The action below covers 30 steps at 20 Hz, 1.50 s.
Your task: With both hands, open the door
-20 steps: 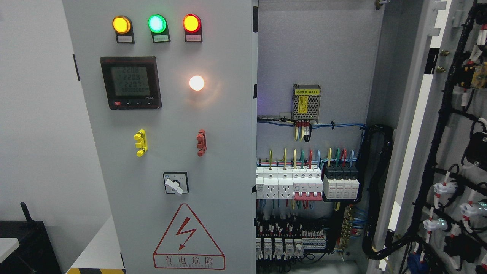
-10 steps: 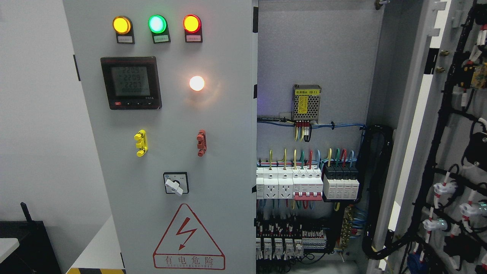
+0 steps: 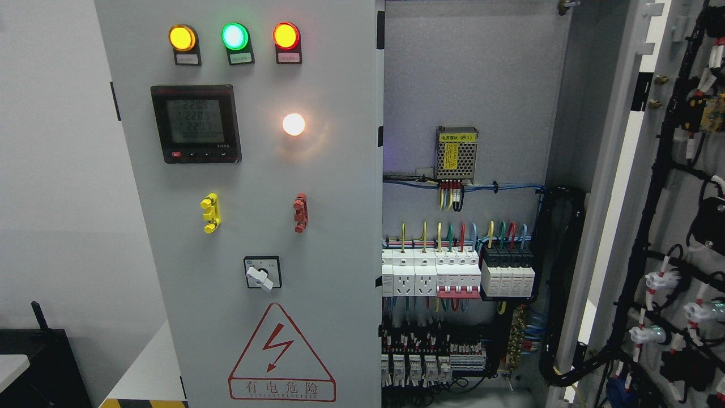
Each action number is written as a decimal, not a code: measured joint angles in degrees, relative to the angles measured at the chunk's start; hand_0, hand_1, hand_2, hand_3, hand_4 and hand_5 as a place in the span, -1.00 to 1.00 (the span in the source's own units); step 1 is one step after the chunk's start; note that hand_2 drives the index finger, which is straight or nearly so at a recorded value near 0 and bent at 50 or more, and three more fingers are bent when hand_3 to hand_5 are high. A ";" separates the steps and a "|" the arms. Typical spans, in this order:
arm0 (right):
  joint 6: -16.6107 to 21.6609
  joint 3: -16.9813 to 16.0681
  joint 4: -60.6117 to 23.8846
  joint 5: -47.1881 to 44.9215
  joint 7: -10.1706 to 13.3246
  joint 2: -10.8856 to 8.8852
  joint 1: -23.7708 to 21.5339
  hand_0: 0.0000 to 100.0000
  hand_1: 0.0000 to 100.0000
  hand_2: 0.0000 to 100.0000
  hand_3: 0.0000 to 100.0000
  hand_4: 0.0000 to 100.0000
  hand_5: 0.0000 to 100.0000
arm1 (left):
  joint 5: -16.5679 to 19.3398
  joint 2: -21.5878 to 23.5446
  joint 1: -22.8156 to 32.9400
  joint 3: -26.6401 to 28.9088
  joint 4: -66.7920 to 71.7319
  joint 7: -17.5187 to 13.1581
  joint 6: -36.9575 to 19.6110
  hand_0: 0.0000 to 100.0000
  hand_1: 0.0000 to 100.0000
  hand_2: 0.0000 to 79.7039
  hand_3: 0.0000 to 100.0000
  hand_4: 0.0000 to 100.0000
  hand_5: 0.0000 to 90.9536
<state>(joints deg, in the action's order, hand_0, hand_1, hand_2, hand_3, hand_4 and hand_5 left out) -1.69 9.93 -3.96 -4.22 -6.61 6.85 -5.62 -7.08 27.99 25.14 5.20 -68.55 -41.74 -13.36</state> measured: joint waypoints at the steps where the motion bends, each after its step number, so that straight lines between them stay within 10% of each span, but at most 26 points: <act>1: 0.00 0.00 0.00 0.00 0.00 0.00 0.00 -0.79 -1.00 -1.00 -1.00 -1.00 -1.00 | 1.18 -1.06 0.46 1.52 2.66 0.15 -1.22 -1.00 -1.00 -1.00 -1.00 -0.94 -1.00; 12: 0.00 0.00 0.00 0.00 -0.01 0.00 0.00 -0.79 -1.00 -1.00 -1.00 -1.00 -1.00 | 6.27 -8.36 -6.63 8.75 36.13 8.34 -4.47 -1.00 -1.00 -1.00 -1.00 -0.94 -1.00; 24: 0.00 0.00 0.00 -0.01 0.00 0.00 0.00 -0.79 -1.00 -1.00 -1.00 -1.00 -1.00 | 12.93 -17.17 -14.48 9.80 56.07 12.49 9.92 -1.00 -1.00 -1.00 -1.00 -0.94 -1.00; 30: 0.00 0.00 -0.01 -0.02 -0.01 0.00 0.00 -0.79 -1.00 -1.00 -1.00 -1.00 -1.00 | 15.61 -21.67 -17.25 9.68 60.35 20.57 10.80 -1.00 -1.00 -1.00 -1.00 -0.94 -1.00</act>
<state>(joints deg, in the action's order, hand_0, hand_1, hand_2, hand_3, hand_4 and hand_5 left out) -1.68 9.93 -3.96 -4.25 -6.61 6.86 -5.61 8.53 6.33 7.89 14.87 -8.19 -21.16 -2.56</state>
